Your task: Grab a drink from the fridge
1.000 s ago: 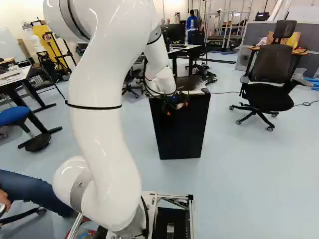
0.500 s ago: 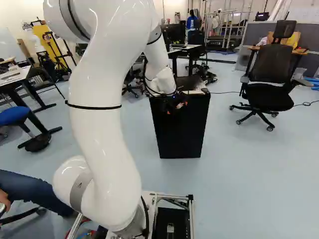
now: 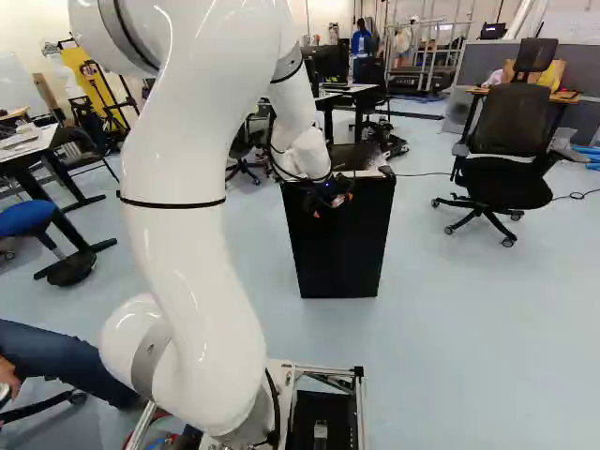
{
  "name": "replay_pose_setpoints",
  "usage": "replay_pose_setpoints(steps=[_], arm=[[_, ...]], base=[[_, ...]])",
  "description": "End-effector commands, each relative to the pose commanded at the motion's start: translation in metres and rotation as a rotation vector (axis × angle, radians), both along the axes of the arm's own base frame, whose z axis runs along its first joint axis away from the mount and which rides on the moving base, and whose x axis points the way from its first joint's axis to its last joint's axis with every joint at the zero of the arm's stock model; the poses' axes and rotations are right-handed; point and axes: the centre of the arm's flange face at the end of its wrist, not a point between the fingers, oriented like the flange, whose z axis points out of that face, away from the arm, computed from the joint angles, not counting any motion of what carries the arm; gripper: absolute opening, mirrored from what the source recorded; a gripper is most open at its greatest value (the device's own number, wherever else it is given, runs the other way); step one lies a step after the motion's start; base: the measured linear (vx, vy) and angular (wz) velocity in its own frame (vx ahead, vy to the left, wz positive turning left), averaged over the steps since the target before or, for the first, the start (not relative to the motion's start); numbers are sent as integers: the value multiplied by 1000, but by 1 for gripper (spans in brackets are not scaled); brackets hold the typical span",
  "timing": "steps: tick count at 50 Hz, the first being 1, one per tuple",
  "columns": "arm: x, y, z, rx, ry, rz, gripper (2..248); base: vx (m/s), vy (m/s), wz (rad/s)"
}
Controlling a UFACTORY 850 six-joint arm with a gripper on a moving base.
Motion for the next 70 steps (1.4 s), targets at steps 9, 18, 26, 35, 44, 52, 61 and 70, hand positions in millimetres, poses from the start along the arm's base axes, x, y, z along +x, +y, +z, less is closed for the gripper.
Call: replay_pose_setpoints(steps=[9,18,26,35,44,52,61,70], arm=[[-15,1,2,14,-15,-12,247],[-27,3,5,43,-68,-31,247],[-36,6,9,75,-141,-49,247],[-46,9,15,108,-229,-69,247],[-57,15,21,137,-320,-88,247],[-66,23,27,162,-402,-99,247],[-69,34,34,190,-495,-106,247],[-64,46,41,217,-588,-114,247]], base=[[0,0,0],[0,0,0],[0,0,0],[0,0,0],[0,0,0],[0,0,0],[0,0,0],[0,0,0]])
